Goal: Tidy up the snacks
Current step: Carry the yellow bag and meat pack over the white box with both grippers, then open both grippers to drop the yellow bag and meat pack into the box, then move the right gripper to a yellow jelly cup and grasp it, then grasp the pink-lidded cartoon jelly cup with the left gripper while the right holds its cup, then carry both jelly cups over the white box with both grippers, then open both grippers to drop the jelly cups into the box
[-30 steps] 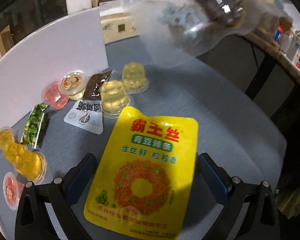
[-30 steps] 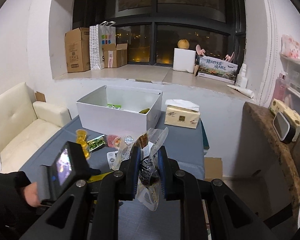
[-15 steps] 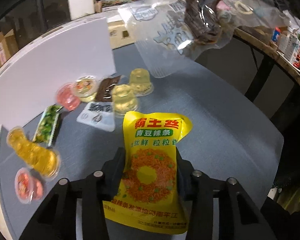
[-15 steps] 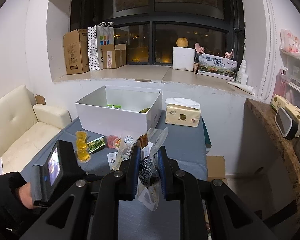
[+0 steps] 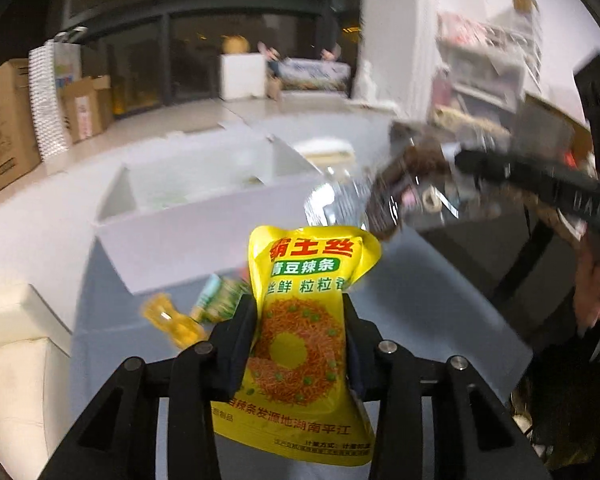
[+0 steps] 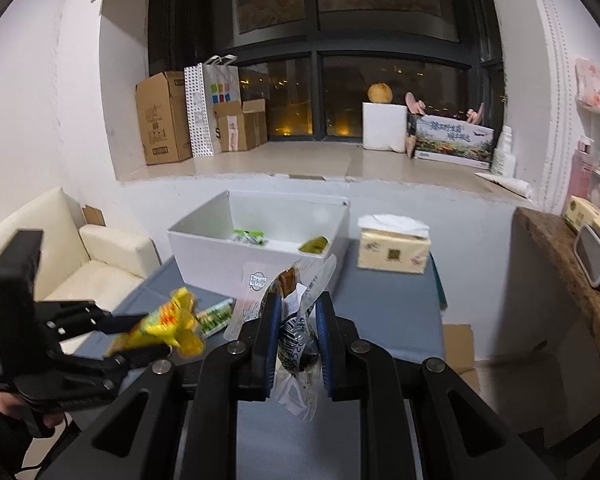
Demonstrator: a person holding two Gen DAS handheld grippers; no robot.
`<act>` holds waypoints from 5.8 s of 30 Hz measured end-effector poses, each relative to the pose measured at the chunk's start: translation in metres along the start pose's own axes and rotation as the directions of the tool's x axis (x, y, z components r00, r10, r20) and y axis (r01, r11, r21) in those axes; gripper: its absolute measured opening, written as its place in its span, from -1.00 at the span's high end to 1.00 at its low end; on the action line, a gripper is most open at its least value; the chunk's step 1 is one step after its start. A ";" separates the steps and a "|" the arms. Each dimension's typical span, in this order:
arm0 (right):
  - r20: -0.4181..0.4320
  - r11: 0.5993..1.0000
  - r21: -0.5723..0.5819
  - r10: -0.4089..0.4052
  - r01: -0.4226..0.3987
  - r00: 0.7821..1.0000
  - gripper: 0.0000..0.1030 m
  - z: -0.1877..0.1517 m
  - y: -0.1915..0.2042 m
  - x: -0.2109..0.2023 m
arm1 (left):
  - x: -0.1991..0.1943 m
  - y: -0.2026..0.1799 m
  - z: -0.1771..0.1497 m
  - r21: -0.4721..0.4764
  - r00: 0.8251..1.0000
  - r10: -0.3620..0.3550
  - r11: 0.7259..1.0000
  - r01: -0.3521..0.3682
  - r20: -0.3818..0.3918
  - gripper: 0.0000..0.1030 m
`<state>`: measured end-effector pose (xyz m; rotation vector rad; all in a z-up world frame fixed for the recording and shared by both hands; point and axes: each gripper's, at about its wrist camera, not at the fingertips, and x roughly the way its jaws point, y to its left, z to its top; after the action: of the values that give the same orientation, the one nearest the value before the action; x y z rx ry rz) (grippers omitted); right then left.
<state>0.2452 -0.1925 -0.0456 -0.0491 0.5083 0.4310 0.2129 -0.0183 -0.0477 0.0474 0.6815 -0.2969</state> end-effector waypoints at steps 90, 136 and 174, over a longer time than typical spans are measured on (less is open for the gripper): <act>-0.312 0.985 0.116 -0.083 0.124 0.946 -0.44 -0.091 -0.047 0.175 | 0.052 0.077 -0.074 -0.207 0.986 0.098 0.970 -0.125 -0.137 -1.00; -0.161 0.988 0.144 -0.033 0.057 0.986 0.23 -0.059 -0.019 0.059 | 0.118 0.088 -0.085 -0.135 0.964 0.134 0.976 -0.168 -0.228 0.02; -0.131 0.998 0.055 0.036 -0.029 0.991 0.22 0.072 0.012 0.212 | 0.137 0.139 0.129 -0.156 0.978 0.210 0.966 -0.206 0.003 -0.01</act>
<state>0.4405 -0.0884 -0.0840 -0.0186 0.6515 0.4483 0.4326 0.0616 -0.0408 -0.0326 0.6719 -0.0417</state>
